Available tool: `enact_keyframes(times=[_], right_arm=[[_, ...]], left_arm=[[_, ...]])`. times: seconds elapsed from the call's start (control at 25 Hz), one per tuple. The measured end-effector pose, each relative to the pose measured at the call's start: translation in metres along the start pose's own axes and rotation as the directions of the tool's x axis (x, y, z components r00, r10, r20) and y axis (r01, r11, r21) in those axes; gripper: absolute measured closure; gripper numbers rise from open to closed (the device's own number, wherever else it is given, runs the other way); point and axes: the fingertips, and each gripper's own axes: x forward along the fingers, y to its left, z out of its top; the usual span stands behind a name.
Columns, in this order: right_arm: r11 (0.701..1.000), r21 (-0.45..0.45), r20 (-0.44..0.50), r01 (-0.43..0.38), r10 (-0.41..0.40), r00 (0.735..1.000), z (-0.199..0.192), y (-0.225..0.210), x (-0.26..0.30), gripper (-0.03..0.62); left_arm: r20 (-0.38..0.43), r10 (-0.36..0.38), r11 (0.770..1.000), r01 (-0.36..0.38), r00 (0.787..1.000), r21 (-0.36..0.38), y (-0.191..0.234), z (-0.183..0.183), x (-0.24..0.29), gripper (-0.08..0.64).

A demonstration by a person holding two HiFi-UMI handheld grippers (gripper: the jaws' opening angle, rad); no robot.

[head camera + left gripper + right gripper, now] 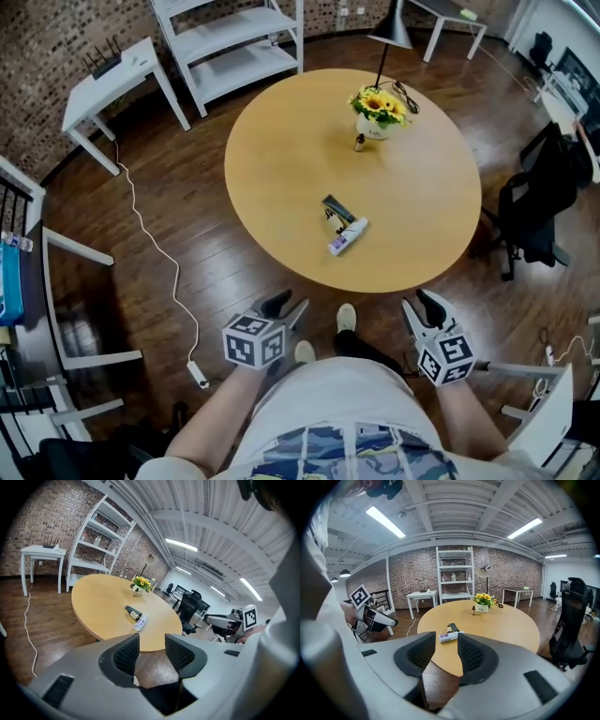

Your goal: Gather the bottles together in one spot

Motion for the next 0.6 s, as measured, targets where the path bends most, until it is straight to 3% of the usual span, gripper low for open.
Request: enact_keyframes(times=[0.24, 0.4, 0.6], right_arm=[[0.999, -0.031, 0.001, -0.036, 0.036, 0.999, 0.013, -0.028, 0.023, 0.387], [0.999, -0.02, -0.012, -0.045, 0.044, 0.999, 0.013, -0.065, 0.032, 0.38], [0.999, -0.005, -0.021, -0.047, 0.046, 0.999, 0.021, -0.119, 0.043, 0.382]], left_arm=[[-0.082, 0.033, 0.999, -0.033, 0.996, -0.002, 0.017, 0.024, 0.066, 0.388], [-0.112, 0.091, 0.995, -0.096, 0.99, -0.041, 0.04, 0.056, 0.132, 0.368], [-0.224, 0.169, 0.978, -0.191, 0.96, -0.081, 0.072, 0.074, 0.216, 0.359]])
